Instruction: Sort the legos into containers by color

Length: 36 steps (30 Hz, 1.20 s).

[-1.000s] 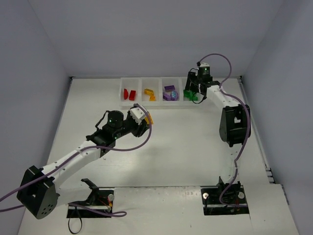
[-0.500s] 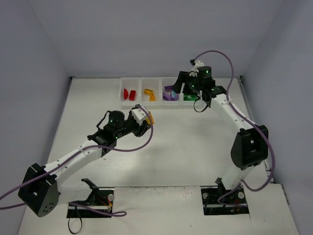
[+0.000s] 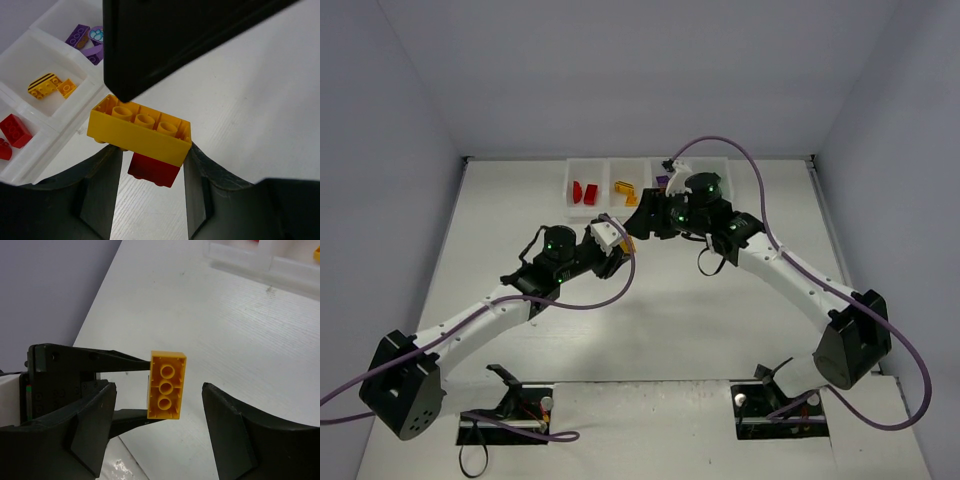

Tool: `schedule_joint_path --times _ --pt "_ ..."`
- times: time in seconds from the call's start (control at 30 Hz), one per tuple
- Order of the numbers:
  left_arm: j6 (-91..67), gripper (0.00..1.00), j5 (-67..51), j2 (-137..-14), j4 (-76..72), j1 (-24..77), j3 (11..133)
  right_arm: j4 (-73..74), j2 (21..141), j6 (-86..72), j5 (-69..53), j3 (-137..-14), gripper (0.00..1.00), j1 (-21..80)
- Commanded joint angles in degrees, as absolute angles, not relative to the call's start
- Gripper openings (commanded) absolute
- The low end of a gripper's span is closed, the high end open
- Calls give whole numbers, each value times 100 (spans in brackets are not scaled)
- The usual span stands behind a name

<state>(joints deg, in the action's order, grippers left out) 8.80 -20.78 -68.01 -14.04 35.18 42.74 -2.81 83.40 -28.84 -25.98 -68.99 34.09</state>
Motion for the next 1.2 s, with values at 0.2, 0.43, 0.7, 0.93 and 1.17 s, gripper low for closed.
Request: schedule_joint_path --times 0.2,0.43,0.7,0.93,1.17 --pt "888 0 -2039 -6600 -1986 3498 4491 -765 8288 -3050 -2461 -6759 65 3718" --pt "800 0 -2118 -6548 -1986 3498 4465 -765 8332 -2945 -2259 -6627 62 3762" --pt "712 0 -2136 -6399 -1986 3498 4377 -800 8525 -2883 -2329 -6671 59 3806" --pt "677 0 -2197 -6407 -1986 3498 4359 -887 8631 -2874 -2513 -6750 50 3867" --pt "677 0 -2224 -6442 -2048 3498 4333 -949 8710 -2892 -2742 -6785 26 3885"
